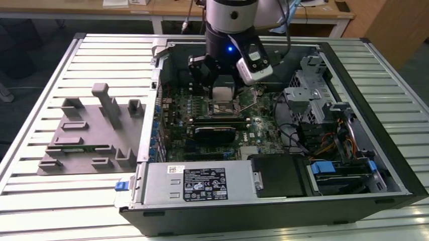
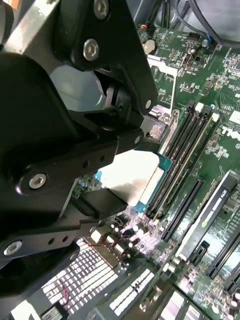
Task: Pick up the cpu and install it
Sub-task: 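Pick up the cpu and move it towards the insertion slot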
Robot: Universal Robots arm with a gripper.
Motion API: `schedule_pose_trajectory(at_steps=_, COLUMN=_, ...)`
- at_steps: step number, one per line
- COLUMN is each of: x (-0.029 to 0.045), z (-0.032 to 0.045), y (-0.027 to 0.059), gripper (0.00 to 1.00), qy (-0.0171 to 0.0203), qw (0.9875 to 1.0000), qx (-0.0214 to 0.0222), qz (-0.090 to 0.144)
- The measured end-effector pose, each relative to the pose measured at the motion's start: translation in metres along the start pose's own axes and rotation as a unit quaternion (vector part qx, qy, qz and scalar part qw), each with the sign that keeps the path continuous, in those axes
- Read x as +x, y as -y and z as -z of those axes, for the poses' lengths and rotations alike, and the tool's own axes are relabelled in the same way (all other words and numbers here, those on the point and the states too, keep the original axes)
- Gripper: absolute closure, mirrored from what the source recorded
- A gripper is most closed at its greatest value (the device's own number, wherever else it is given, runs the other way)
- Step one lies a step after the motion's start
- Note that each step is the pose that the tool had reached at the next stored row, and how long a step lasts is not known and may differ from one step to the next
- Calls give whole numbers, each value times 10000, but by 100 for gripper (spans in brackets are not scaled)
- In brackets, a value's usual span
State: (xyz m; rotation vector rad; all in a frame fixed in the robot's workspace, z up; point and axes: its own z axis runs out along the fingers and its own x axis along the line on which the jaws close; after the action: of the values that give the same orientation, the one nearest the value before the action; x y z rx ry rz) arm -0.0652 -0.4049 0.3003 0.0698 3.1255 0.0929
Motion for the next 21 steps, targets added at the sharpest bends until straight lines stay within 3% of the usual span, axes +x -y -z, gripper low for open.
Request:
schedule_pose_trajectory(at_steps=15, x=-92, z=-204, y=-28, gripper=46, qy=-2, qw=10000, qx=0, qz=0)
schedule_pose_trajectory(at_steps=21, x=-101, z=-270, y=-85, gripper=46, qy=-2, qw=10000, qx=1, qz=0)
